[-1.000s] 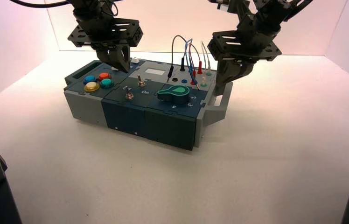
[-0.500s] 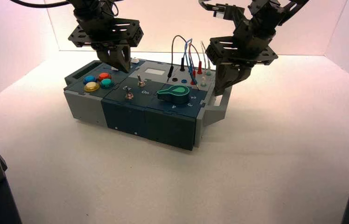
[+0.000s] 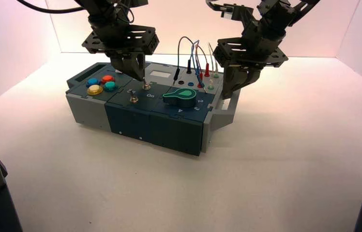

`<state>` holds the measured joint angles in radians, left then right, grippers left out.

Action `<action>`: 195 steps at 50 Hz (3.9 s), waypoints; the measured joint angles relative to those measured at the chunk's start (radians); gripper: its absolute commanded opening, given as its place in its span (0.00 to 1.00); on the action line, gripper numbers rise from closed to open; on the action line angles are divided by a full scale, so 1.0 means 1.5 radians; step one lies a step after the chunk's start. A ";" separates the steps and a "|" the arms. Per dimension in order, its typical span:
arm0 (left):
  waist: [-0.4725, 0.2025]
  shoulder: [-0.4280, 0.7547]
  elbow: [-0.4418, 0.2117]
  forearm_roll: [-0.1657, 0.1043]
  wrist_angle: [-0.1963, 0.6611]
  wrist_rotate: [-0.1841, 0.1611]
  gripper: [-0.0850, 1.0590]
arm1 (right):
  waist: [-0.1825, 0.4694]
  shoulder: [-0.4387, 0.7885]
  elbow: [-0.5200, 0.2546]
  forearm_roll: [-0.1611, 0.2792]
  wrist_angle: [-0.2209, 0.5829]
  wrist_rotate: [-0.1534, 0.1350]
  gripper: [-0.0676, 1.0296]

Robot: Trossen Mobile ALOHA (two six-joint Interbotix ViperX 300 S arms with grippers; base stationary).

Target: Flip the top switch on with the left gripper.

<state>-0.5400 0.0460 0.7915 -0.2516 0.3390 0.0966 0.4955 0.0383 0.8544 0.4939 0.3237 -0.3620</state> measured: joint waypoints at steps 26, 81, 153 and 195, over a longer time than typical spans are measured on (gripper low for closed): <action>-0.013 0.021 -0.016 -0.013 0.003 -0.001 0.05 | -0.001 0.000 0.000 -0.002 0.001 0.000 0.04; -0.045 -0.056 -0.055 -0.002 0.013 0.005 0.05 | -0.001 0.002 -0.003 -0.003 0.001 0.000 0.04; 0.109 -0.204 0.048 0.013 -0.148 0.037 0.05 | -0.189 -0.312 0.077 -0.003 -0.042 0.000 0.04; 0.148 -0.157 0.106 0.011 -0.268 0.032 0.05 | -0.250 -0.331 0.160 -0.028 -0.209 0.005 0.04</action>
<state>-0.3175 -0.1902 0.9511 -0.2347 -0.0629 0.1442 0.1212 -0.4587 1.0937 0.4525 0.0107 -0.3543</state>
